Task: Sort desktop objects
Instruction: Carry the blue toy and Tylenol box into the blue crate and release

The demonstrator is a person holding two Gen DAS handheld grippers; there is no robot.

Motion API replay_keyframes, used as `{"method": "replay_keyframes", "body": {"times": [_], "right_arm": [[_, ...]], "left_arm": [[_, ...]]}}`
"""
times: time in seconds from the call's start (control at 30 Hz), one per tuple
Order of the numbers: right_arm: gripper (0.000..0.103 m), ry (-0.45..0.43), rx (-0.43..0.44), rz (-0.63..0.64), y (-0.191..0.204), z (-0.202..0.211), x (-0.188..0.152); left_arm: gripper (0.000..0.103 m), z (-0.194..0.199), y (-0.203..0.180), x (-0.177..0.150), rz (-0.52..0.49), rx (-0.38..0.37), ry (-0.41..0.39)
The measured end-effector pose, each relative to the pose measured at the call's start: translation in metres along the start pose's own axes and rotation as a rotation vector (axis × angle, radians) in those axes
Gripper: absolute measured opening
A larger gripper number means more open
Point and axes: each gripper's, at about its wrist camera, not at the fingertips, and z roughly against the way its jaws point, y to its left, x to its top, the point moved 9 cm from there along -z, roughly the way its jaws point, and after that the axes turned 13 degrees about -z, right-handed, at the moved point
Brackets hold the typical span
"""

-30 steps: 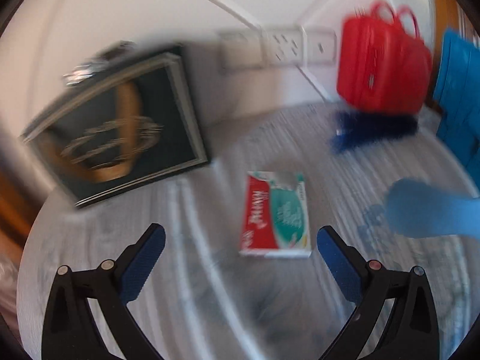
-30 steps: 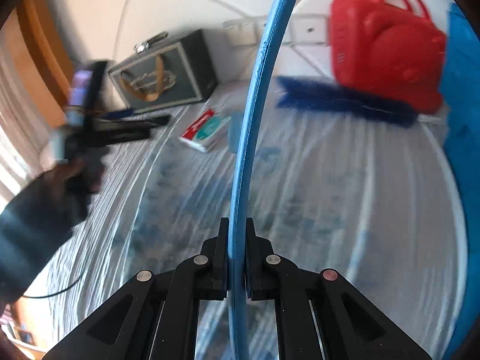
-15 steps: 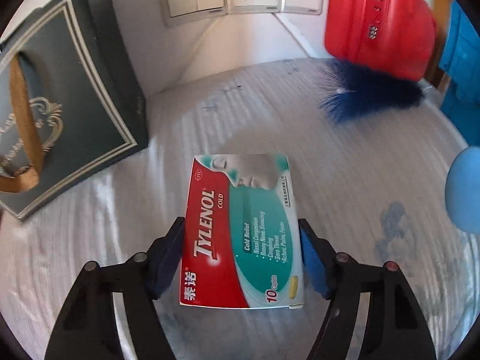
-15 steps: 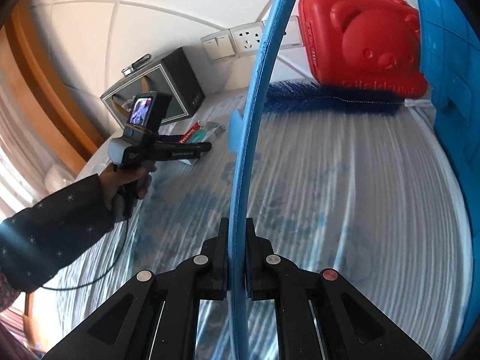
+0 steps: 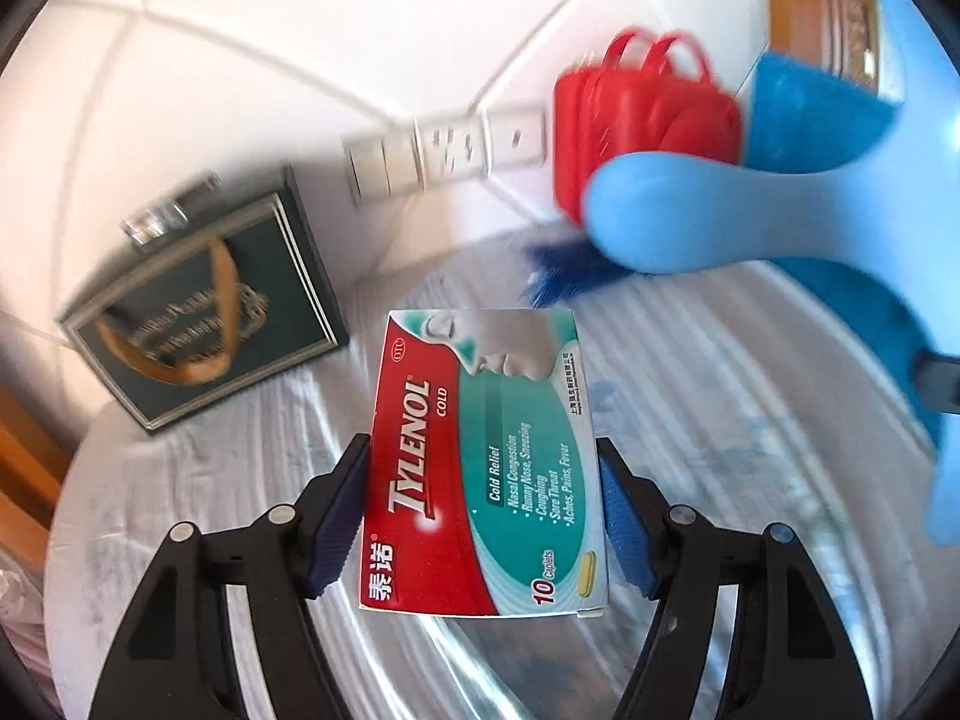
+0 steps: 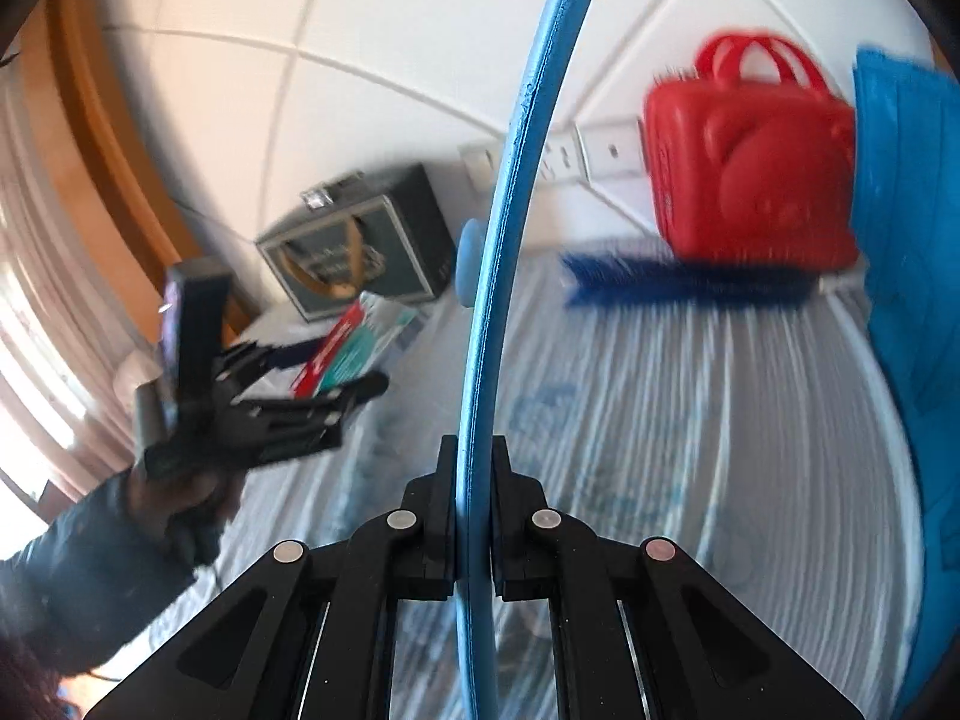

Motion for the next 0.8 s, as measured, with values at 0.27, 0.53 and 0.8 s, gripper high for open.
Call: {"method": "replay_keyframes", "body": {"times": [0.27, 0.53, 0.8], "right_arm": [[0.008, -0.185, -0.012, 0.027, 0.033, 0.129, 0.007], [0.008, -0.397, -0.08, -0.019, -0.02, 0.301, 0.021], [0.008, -0.473, -0.165, -0.039, -0.134, 0.435, 0.043]], "left_arm": [[0.07, 0.12, -0.079, 0.062, -0.1, 0.001, -0.158], [0.07, 0.197, -0.21, 0.163, -0.152, -0.061, -0.337], [0.07, 0.218, -0.364, 0.258, -0.192, -0.039, -0.429]]}}
